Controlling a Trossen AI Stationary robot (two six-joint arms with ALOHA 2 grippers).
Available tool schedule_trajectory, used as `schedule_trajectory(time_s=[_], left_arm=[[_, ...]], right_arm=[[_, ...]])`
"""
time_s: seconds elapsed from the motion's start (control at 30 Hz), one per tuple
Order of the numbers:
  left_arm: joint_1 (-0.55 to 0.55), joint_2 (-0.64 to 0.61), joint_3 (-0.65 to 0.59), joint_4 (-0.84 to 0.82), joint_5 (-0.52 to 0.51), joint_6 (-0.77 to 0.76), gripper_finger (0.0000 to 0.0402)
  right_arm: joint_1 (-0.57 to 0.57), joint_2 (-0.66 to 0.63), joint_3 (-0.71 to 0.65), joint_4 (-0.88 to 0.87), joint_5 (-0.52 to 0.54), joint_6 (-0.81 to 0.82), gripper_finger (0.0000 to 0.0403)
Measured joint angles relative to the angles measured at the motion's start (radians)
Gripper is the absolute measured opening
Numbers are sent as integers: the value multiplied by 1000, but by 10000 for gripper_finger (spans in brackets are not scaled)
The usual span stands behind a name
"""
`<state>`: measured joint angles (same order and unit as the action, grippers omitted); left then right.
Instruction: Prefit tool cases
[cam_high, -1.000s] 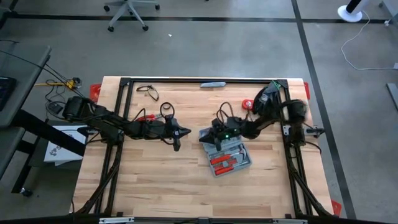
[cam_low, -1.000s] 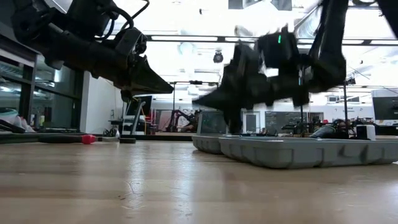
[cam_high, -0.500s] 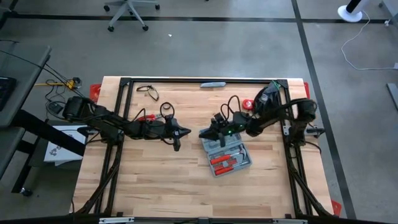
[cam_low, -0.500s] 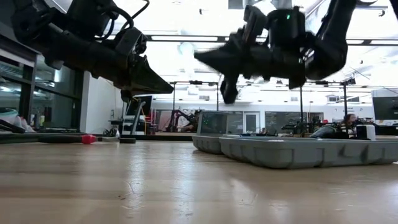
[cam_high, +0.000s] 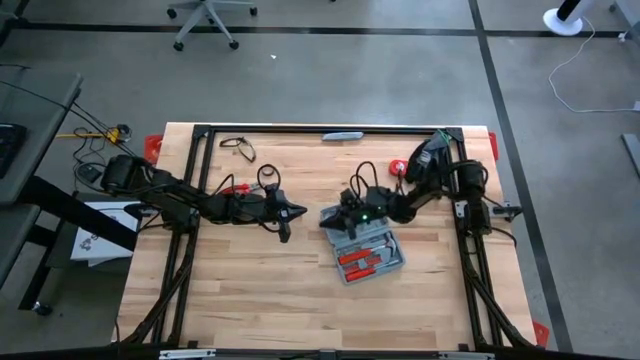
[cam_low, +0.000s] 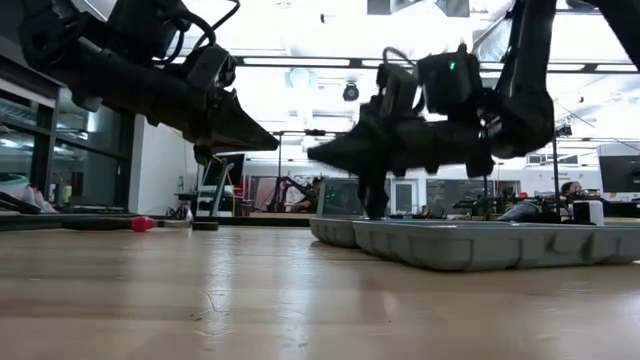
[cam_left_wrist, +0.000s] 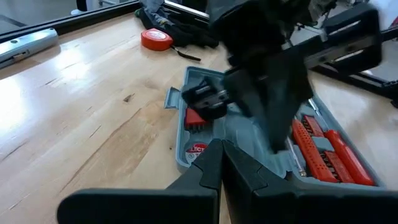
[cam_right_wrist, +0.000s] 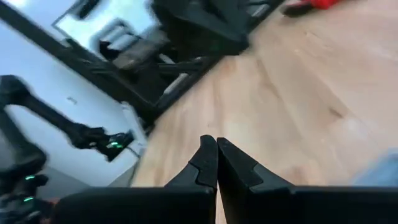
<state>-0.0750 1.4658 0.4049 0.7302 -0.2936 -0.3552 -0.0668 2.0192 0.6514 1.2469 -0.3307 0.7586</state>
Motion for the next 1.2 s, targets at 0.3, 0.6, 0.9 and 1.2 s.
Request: schedule_trajectory(time_s=[0.3, 0.6, 0.9, 1.2], left_arm=[[0, 0, 0, -1, -1, 1, 0], [0, 0, 0, 0, -1, 0, 0], [0, 0, 0, 2, -15, -13, 0], [0, 37, 0, 63, -59, -20, 0]], right_arm=[[0, -173, 1, -52, -20, -42, 0], [14, -16, -4, -103, 41, -45, 0], [-12, -41, -7, -65, -11, -75, 0], [-12, -284, -6, -596, 82, -309, 0]])
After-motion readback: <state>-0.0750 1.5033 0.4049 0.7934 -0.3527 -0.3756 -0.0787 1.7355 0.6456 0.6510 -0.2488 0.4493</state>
